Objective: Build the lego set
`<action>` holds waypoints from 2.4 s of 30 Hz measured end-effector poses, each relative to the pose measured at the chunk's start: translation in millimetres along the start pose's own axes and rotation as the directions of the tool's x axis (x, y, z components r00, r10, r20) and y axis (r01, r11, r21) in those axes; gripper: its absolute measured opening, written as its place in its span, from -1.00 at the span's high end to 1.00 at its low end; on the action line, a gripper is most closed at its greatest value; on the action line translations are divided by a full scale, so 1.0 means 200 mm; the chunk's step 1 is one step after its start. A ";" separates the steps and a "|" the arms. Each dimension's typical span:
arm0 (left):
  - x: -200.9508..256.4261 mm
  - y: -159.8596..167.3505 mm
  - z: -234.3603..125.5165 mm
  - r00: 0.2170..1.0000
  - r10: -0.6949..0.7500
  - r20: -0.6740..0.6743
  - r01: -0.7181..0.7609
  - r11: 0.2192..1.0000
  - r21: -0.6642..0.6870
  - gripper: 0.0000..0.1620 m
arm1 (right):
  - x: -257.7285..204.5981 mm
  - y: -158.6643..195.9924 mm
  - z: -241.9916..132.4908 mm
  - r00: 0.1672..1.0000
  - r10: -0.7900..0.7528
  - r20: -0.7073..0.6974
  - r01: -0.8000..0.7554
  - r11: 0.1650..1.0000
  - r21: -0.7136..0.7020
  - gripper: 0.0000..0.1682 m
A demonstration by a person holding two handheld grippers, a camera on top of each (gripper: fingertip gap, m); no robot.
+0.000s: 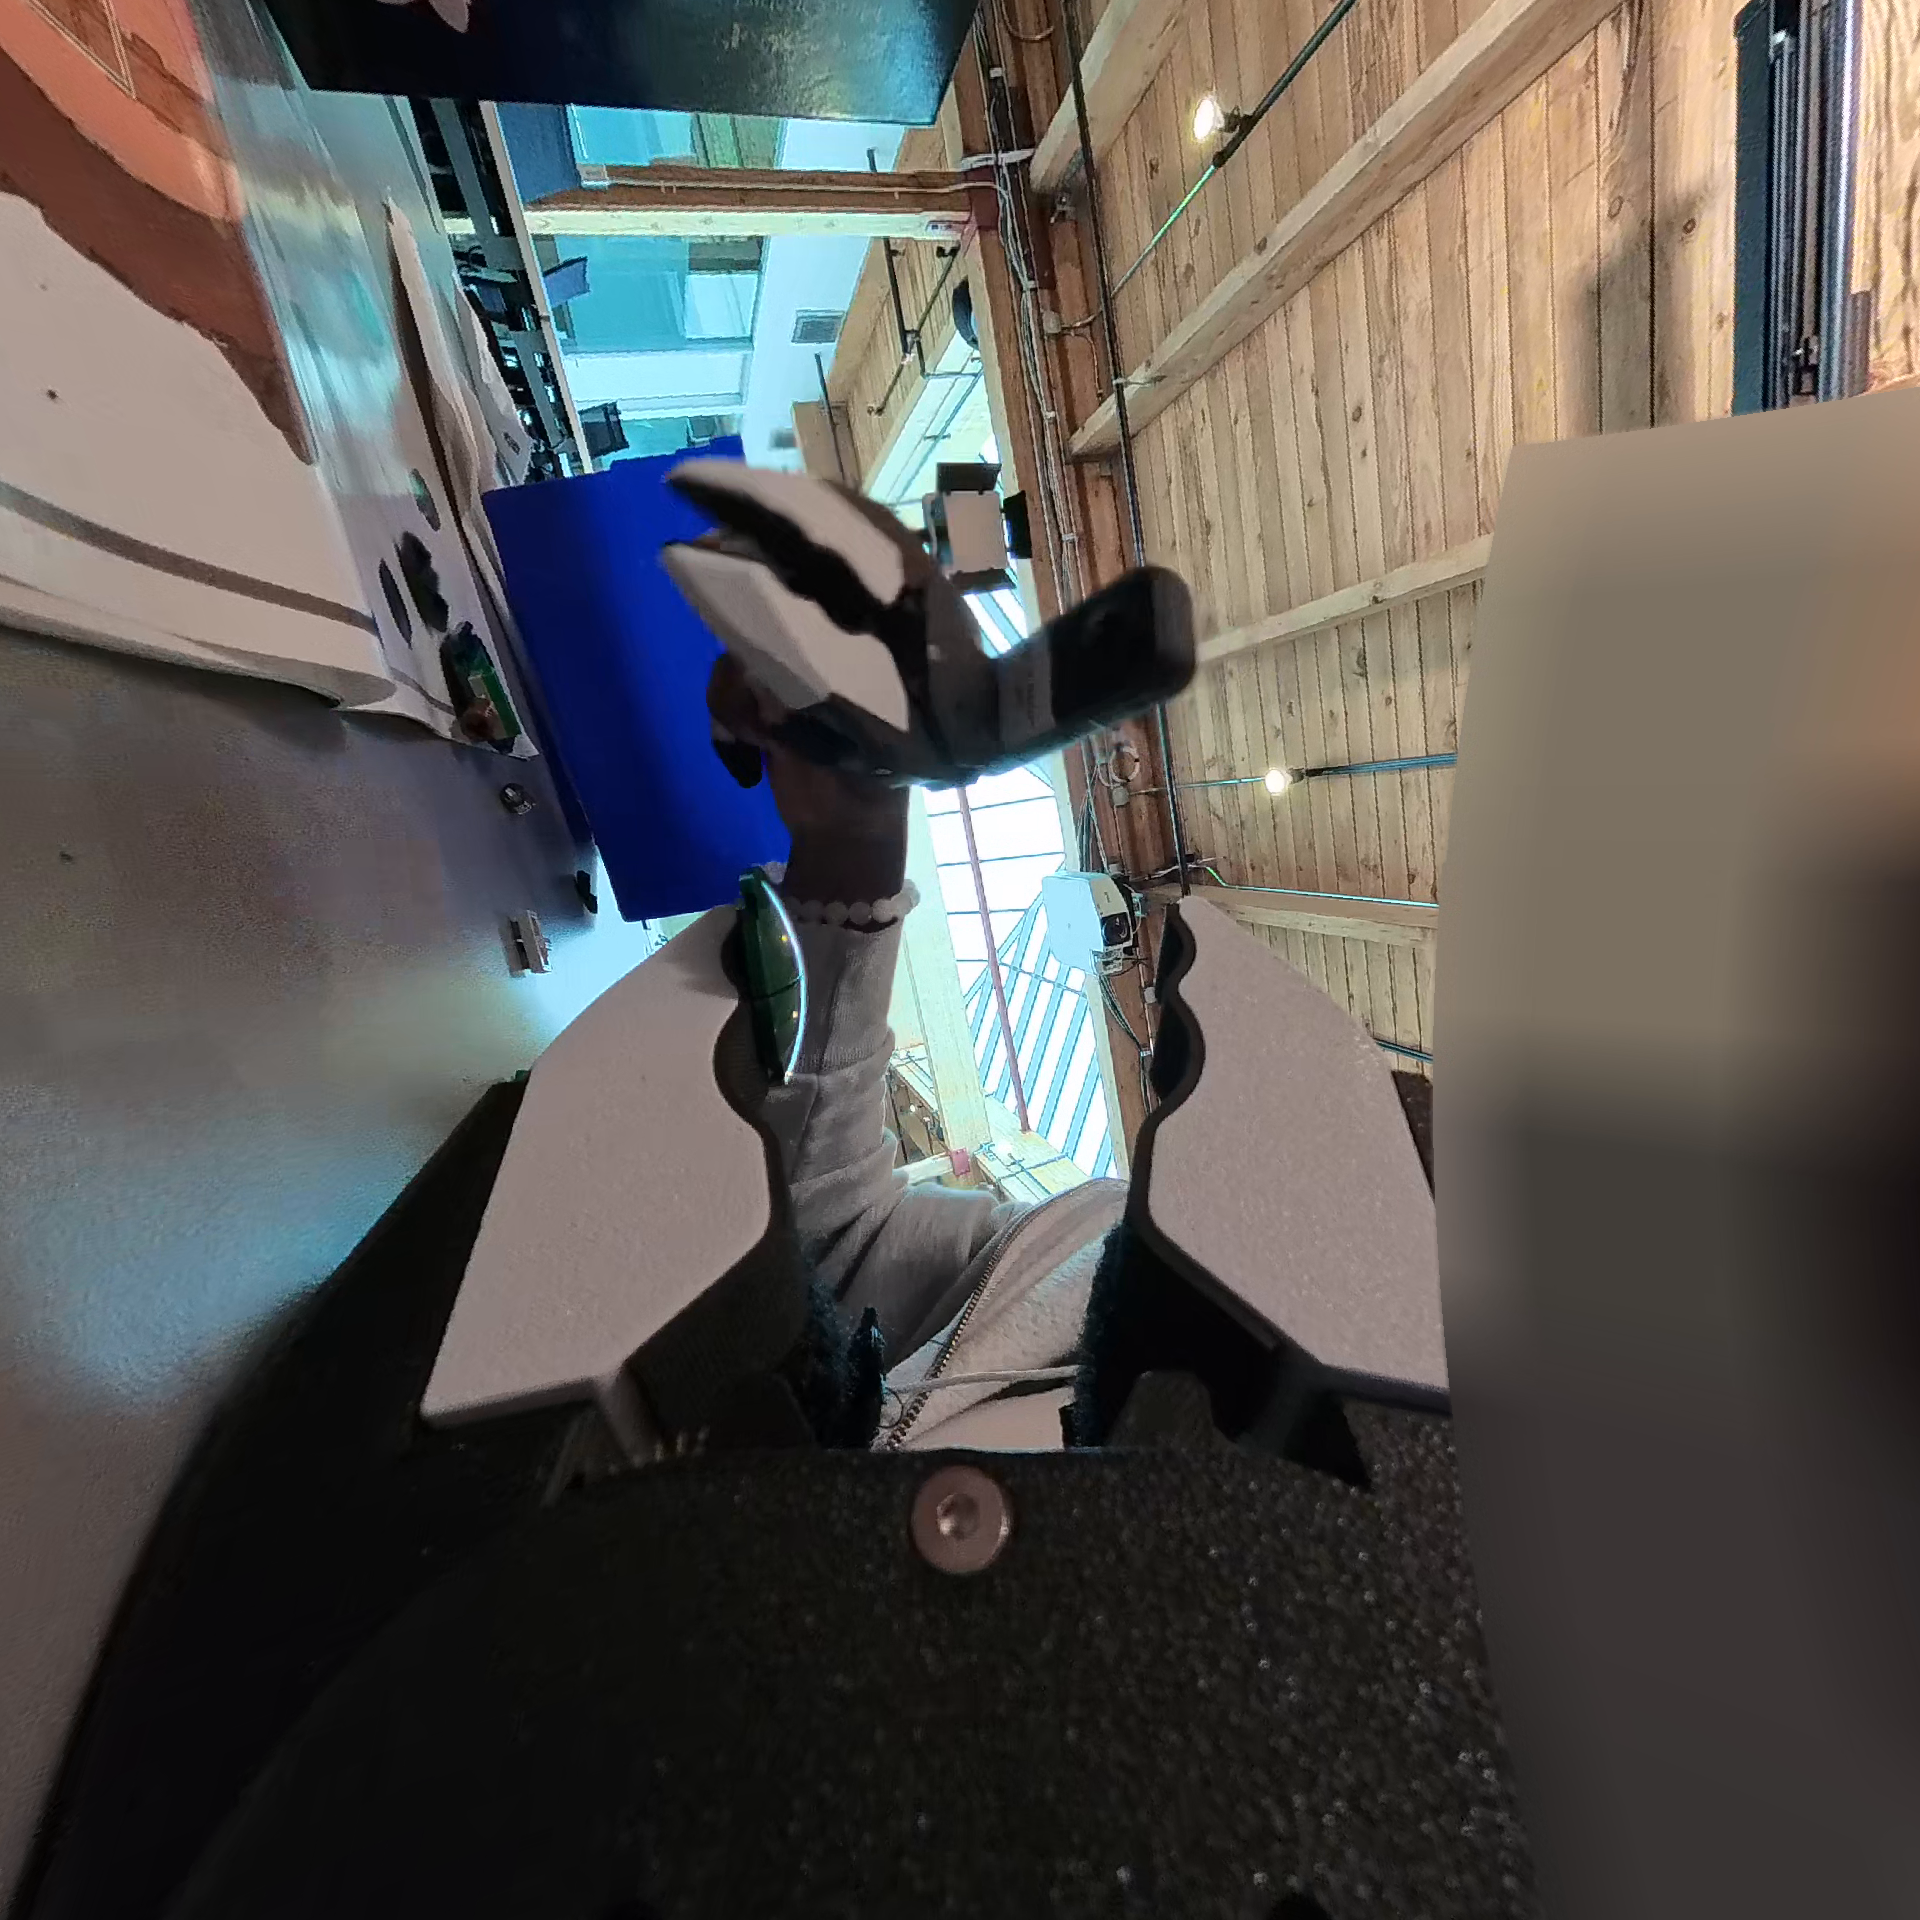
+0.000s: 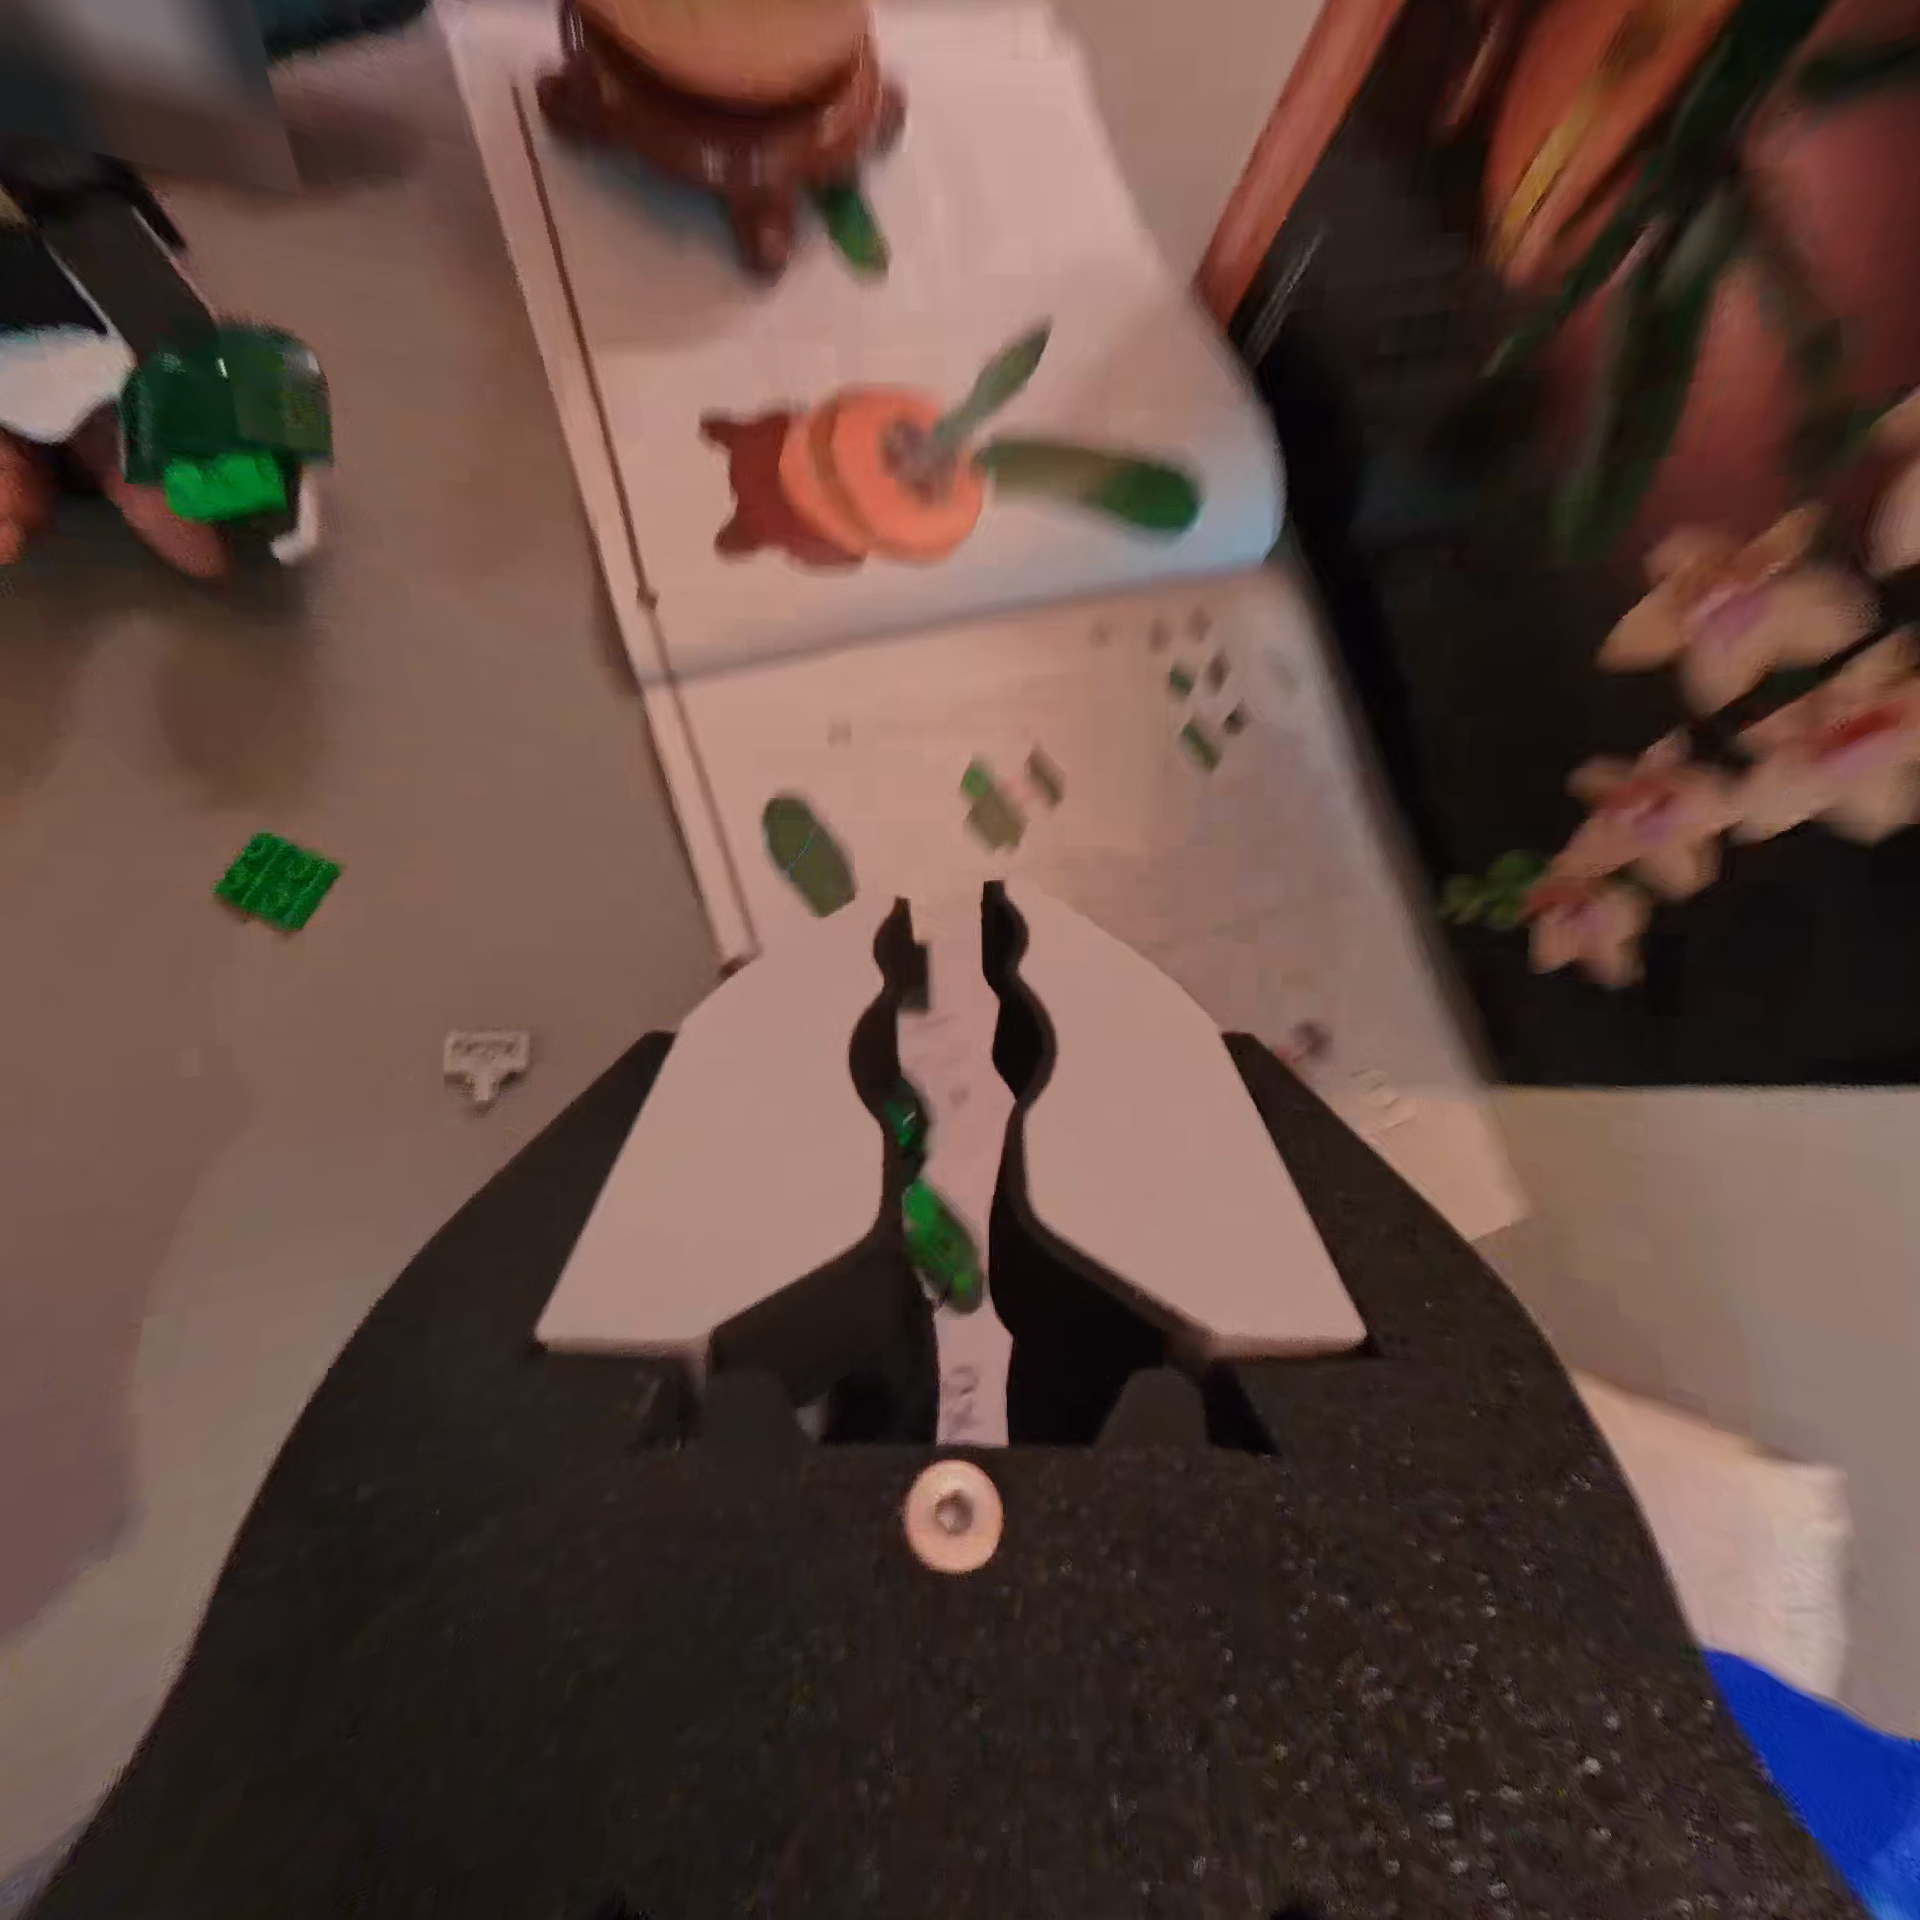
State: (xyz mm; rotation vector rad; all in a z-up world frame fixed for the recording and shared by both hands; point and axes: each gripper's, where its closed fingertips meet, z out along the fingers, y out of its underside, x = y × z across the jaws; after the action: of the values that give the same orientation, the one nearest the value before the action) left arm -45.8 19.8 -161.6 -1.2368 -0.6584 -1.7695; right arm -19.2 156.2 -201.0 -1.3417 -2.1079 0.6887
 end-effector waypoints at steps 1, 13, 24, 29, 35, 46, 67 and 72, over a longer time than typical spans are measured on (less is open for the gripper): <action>0.00 0.00 0.00 1.000 0.000 0.000 0.000 1.000 0.001 0.11 | -0.03 0.06 0.03 0.997 0.062 0.040 -0.060 0.997 -0.055 0.85; 0.00 0.00 0.00 1.000 0.000 0.001 0.000 1.000 0.000 0.11 | 0.00 0.21 0.17 0.968 0.241 0.066 -0.211 0.931 -0.298 0.98; 0.00 0.00 0.00 1.000 0.002 0.000 -0.002 1.000 -0.001 0.11 | -0.04 0.06 0.11 0.993 0.089 0.077 -0.072 0.977 -0.201 0.58; 0.00 0.00 0.00 1.000 0.003 0.000 -0.003 1.000 -0.001 0.12 | -0.07 0.14 0.21 0.984 0.136 0.118 -0.104 0.964 -0.246 0.68; 0.00 -0.01 0.00 1.000 0.000 0.000 0.000 1.000 0.001 0.12 | -0.02 0.11 0.20 0.994 0.067 0.090 -0.046 0.975 -0.217 0.85; 0.00 -0.01 0.00 1.000 0.002 0.001 -0.002 1.000 0.003 0.12 | 0.06 -0.34 -0.12 0.948 -0.224 -0.228 0.252 0.962 0.106 0.57; 0.00 0.00 0.00 1.000 0.004 0.000 -0.004 1.000 0.000 0.17 | -0.24 0.16 -0.14 0.988 0.151 -0.036 -0.153 0.987 -0.049 0.93; 0.00 -0.01 0.00 1.000 0.004 0.001 -0.004 1.000 0.004 0.12 | -0.23 0.63 -0.53 0.738 0.395 -0.547 -0.614 0.730 -0.301 0.87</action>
State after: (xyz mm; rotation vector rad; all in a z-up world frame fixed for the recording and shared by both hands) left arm -47.4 20.2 -161.8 -1.2355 -0.6589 -1.7633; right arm 149.9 175.6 -217.7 -2.1723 -1.5501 0.0156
